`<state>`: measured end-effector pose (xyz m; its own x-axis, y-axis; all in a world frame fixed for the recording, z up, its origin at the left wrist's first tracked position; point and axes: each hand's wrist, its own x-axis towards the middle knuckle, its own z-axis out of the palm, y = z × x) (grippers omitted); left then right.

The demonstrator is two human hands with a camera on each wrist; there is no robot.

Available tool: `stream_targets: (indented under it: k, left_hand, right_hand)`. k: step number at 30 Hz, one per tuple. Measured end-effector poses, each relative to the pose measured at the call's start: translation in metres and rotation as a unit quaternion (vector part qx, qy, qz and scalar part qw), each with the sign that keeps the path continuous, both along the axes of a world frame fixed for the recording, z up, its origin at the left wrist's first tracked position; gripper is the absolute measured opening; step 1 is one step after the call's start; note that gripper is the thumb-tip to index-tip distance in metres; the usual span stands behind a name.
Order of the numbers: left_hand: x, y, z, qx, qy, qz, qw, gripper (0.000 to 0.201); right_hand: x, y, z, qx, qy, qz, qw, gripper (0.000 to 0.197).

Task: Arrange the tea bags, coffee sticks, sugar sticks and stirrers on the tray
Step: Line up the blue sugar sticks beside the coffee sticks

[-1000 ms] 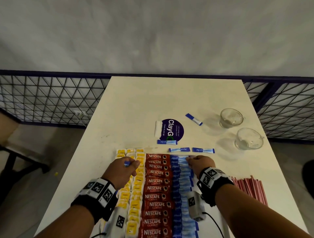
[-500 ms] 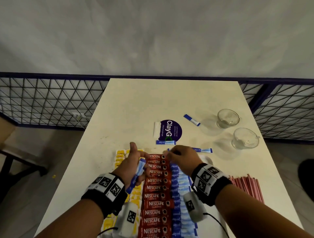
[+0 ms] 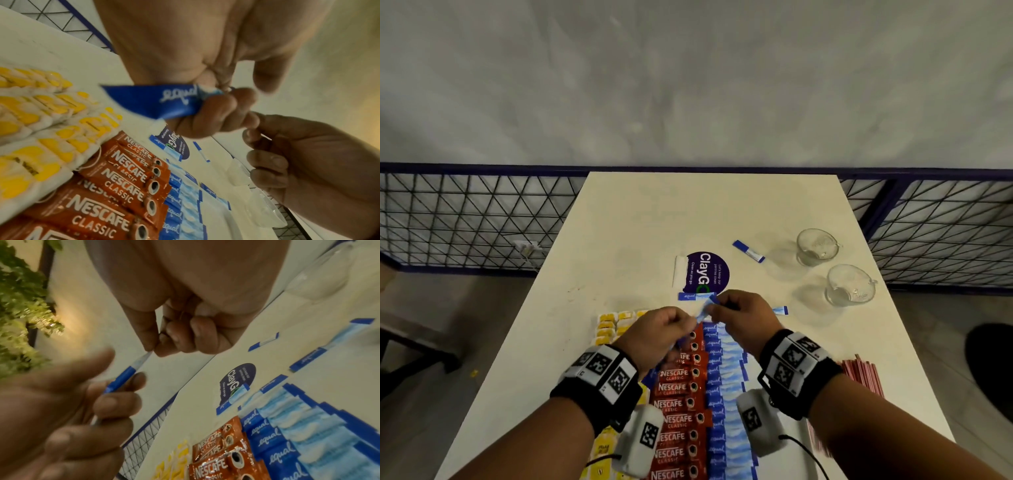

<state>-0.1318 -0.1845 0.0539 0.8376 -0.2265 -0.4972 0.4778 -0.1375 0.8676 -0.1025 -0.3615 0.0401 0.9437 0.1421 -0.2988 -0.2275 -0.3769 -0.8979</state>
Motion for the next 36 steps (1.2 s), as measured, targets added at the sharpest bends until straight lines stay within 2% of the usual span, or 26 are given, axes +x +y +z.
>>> stream_targets:
  k: [2,4,6,10,14,21,28,30,32,36]
  left_hand:
    - [0.000,0.003,-0.004,0.043,-0.032,-0.001,0.999,0.017]
    - [0.002,0.005,-0.007,0.084,-0.053,-0.012,0.995,0.018]
    - [0.006,0.003,-0.006,0.142,-0.092,-0.027,0.985,0.018]
    - [0.011,-0.005,-0.008,0.236,-0.170,-0.001,0.957,0.014]
    - [0.011,0.001,-0.014,0.283,-0.164,0.026,0.945,0.019]
    - [0.001,0.025,-0.024,0.323,-0.120,0.006,0.939,0.025]
    - [-0.009,0.037,-0.024,0.331,-0.098,0.004,0.939,0.021]
    - [-0.011,0.039,-0.024,0.339,-0.096,-0.004,0.936,0.020]
    - [-0.012,0.043,-0.024,0.337,-0.093,-0.001,0.937,0.019]
    - [-0.015,0.048,-0.025,0.339,-0.087,-0.002,0.937,0.018]
  right_hand:
    - [0.000,-0.005,-0.001,0.060,0.036,-0.028,0.997,0.016]
    - [-0.001,-0.009,0.002,0.095,0.060,-0.024,0.993,0.013]
    - [-0.002,-0.014,0.003,0.106,0.065,-0.022,0.992,0.012]
    - [0.001,-0.026,-0.004,0.113,0.087,-0.038,0.989,0.013]
    - [0.003,-0.049,-0.025,0.129,0.121,-0.108,0.978,0.012]
    - [-0.006,-0.062,-0.068,-0.015,0.205,-0.097,0.974,0.015]
    - [0.001,-0.042,-0.077,-0.046,0.206,-0.112,0.971,0.018]
    - [0.004,-0.040,-0.078,-0.104,0.199,-0.094,0.970,0.020]
    - [0.007,-0.036,-0.080,-0.182,0.186,-0.052,0.964,0.029]
    - [0.008,-0.033,-0.076,-0.303,0.175,0.017,0.937,0.041]
